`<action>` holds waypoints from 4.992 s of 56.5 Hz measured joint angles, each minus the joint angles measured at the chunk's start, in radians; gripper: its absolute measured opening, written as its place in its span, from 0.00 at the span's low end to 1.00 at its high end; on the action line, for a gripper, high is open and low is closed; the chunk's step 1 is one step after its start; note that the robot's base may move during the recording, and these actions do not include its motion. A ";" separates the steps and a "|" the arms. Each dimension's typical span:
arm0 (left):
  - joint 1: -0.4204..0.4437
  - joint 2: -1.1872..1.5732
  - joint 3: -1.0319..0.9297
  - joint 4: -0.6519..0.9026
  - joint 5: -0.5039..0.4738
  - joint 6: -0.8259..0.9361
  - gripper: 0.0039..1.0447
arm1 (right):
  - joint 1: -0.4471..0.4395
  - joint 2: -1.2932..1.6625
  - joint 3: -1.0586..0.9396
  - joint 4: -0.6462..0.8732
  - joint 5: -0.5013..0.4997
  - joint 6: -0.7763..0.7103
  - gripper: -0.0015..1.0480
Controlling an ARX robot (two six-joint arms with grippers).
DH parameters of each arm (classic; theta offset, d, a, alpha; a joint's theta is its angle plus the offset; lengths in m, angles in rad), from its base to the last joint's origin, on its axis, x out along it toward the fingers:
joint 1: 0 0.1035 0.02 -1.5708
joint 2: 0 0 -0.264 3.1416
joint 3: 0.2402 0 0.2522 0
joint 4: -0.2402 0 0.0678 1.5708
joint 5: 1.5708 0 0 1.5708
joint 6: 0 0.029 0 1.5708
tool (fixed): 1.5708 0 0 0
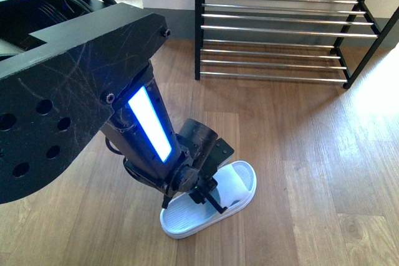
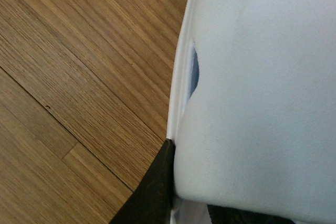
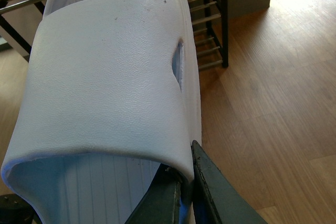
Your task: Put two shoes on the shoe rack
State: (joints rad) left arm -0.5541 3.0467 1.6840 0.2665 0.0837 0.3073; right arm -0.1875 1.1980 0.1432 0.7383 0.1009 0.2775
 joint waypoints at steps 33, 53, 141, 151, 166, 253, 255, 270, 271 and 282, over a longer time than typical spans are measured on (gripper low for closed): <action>0.013 -0.107 -0.172 0.150 -0.029 -0.077 0.02 | 0.000 0.000 0.000 0.000 0.000 0.000 0.01; 0.080 -0.368 -0.447 0.338 -0.081 -0.185 0.02 | 0.000 0.000 0.000 0.000 0.000 0.000 0.01; 0.250 -1.928 -1.365 0.305 -0.338 -0.227 0.02 | 0.000 0.000 -0.001 0.000 0.000 0.000 0.01; 0.250 -1.928 -1.365 0.305 -0.338 -0.227 0.02 | 0.000 -0.001 -0.001 0.000 0.001 0.000 0.01; 0.251 -1.928 -1.365 0.305 -0.338 -0.227 0.02 | 0.000 -0.001 -0.001 0.000 0.000 0.000 0.01; 0.253 -1.928 -1.369 0.303 -0.338 -0.227 0.02 | 0.001 0.000 -0.003 0.000 -0.003 0.000 0.01; 0.253 -1.928 -1.369 0.303 -0.338 -0.227 0.02 | 0.001 0.000 -0.003 0.000 -0.003 0.000 0.01; 0.253 -1.928 -1.369 0.304 -0.339 -0.227 0.02 | 0.001 -0.001 -0.003 0.000 -0.003 0.000 0.01; 0.253 -1.928 -1.369 0.304 -0.338 -0.227 0.02 | 0.001 -0.001 -0.003 0.000 -0.003 0.000 0.01; 0.253 -1.928 -1.369 0.304 -0.338 -0.227 0.02 | 0.001 -0.001 -0.003 0.000 -0.003 0.000 0.01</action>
State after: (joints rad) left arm -0.3008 1.1191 0.3145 0.5701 -0.2546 0.0803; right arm -0.1864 1.1973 0.1406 0.7387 0.0978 0.2775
